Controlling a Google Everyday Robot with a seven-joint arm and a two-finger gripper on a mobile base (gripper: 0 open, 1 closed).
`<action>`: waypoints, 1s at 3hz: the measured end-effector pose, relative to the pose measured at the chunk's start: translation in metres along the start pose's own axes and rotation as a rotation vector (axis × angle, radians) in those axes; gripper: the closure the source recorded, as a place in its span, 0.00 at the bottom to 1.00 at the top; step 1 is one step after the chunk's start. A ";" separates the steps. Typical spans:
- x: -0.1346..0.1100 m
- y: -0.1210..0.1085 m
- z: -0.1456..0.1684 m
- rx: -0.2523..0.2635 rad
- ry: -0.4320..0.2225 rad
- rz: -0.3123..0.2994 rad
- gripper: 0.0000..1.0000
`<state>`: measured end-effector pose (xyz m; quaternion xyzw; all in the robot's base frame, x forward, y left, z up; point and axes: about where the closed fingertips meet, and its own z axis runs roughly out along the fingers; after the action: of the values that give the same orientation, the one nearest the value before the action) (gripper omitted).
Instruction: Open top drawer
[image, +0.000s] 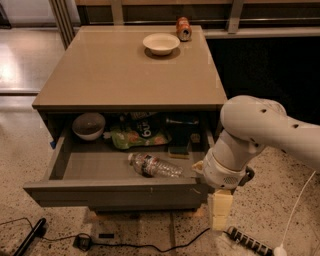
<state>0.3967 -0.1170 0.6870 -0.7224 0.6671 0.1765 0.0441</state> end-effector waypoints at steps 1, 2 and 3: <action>0.002 0.013 0.002 -0.013 -0.004 -0.014 0.00; 0.017 0.057 0.005 -0.032 -0.009 -0.046 0.00; 0.016 0.055 0.002 -0.025 -0.016 -0.049 0.00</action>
Offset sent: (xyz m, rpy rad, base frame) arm -0.0579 -0.0195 0.0023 0.0216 0.0162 0.0517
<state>0.3431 -0.1374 0.6899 -0.7376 0.6465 0.1895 0.0449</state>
